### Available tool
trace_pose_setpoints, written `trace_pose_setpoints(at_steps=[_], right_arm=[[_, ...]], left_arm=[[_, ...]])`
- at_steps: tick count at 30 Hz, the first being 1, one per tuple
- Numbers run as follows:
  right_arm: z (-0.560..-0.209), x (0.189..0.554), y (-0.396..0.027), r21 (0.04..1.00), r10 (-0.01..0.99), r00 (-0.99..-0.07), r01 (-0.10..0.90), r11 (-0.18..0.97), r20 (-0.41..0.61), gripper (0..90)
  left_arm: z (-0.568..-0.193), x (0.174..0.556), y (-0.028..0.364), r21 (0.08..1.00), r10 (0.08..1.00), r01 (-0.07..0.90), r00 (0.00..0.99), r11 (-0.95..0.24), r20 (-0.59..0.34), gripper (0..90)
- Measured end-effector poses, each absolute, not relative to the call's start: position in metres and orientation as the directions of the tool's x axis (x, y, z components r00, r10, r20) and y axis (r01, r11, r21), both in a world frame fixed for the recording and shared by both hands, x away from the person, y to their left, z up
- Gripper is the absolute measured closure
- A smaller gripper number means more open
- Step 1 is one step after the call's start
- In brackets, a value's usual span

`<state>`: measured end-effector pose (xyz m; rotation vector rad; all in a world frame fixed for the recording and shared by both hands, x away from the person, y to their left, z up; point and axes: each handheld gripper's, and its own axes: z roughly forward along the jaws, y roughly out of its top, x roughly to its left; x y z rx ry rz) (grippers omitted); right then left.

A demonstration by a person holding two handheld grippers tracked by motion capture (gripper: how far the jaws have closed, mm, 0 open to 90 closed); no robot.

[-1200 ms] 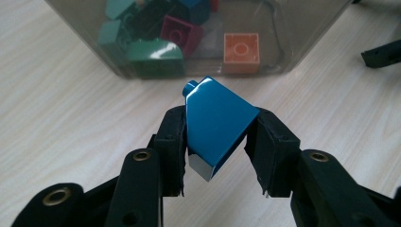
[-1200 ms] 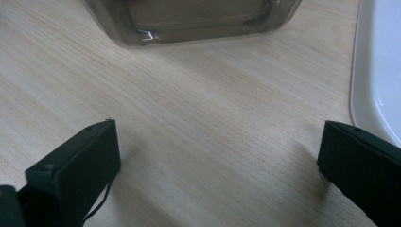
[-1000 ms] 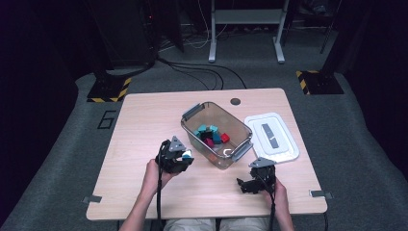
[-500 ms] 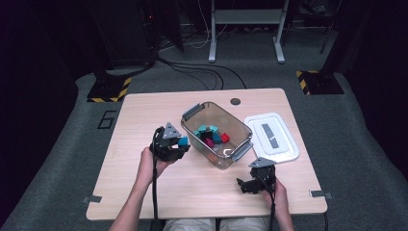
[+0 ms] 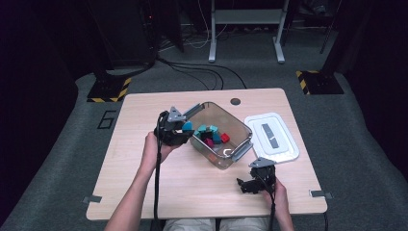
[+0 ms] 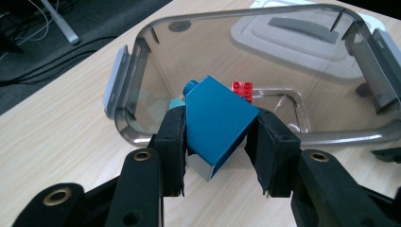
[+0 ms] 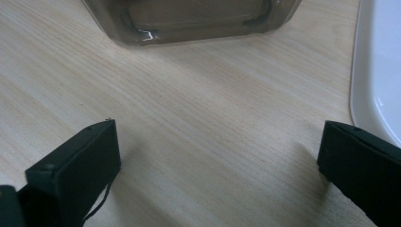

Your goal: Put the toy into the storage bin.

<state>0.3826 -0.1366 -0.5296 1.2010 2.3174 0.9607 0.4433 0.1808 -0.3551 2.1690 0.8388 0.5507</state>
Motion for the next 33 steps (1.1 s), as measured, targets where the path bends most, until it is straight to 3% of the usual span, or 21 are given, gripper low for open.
trace_pose_setpoints(at_steps=[15, 28, 31, 33], right_arm=[[-0.53, 0.383, -0.137, 0.71, 0.815, -0.579, 0.571, 0.412, -0.008, 0.0], [-0.53, 0.382, -0.136, 0.71, 0.822, -0.57, 0.58, 0.4, 0.003, 0.0], [-0.53, 0.382, -0.136, 0.71, 0.822, -0.57, 0.58, 0.4, 0.003, 0.0], [-0.53, 0.382, -0.136, 0.71, 0.821, -0.57, 0.579, 0.4, 0.002, 0.0]], left_arm=[[-0.352, 0.475, 0.154, 0.728, 0.691, 0.408, 0.713, -0.551, 0.123, 58.9], [-0.369, 0.503, 0.138, 0.657, 0.706, 0.489, 0.702, -0.574, 0.094, 58.4], [-0.372, 0.506, 0.135, 0.644, 0.711, 0.501, 0.697, -0.578, 0.095, 53.6], [-0.374, 0.508, 0.133, 0.641, 0.721, 0.517, 0.688, -0.567, 0.082, 43.5]])
